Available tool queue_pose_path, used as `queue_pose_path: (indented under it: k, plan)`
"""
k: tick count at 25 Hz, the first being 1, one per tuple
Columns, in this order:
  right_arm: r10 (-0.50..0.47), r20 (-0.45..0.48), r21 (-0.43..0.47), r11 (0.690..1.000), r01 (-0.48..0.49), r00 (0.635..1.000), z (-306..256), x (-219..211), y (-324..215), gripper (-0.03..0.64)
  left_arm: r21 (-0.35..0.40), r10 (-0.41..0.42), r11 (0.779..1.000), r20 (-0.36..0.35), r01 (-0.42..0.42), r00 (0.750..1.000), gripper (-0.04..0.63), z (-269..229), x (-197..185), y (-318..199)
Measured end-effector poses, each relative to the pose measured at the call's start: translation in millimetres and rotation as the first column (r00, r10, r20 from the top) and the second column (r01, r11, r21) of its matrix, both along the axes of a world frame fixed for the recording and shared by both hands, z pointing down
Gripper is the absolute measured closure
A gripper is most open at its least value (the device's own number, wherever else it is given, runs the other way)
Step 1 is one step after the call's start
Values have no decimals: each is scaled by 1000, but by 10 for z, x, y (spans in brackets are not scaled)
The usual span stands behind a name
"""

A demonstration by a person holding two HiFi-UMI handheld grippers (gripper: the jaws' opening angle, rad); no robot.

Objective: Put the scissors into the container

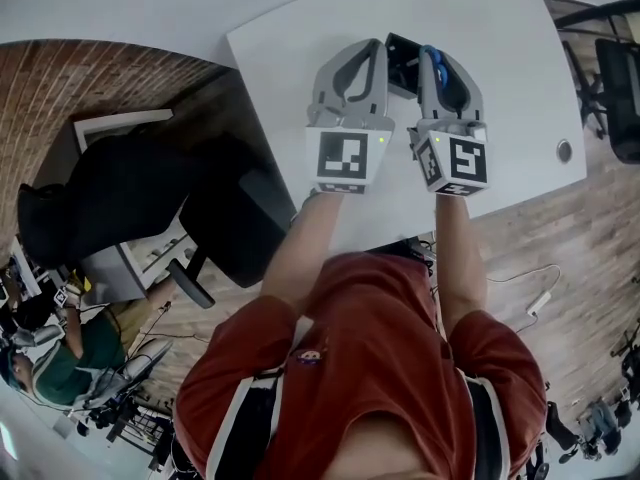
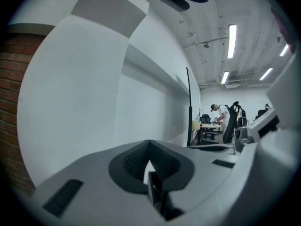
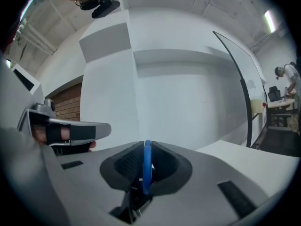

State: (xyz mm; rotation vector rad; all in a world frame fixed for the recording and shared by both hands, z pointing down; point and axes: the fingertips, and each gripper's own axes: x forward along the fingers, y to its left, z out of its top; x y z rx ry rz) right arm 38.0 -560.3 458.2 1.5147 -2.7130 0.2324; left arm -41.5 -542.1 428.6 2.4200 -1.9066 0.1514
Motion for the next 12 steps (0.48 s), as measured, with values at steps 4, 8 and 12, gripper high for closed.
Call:
queue_pose_path:
  k: [4,8,12]
  plan:
    - [-6,-24,-2,1000,5,1000,76,-37,2,563,-12,6,1000,3,-6,1000,582,67,35,-21]
    - [-18,-78,10,1000,19,997,105,-106,8,563,-16,6,1000,4,-6,1000,581,75,34,-37]
    - [-22,-114,-4,1000,22,993,215,-133,-3,562,-20,5,1000,4,-5,1000,581,97,63,-36]
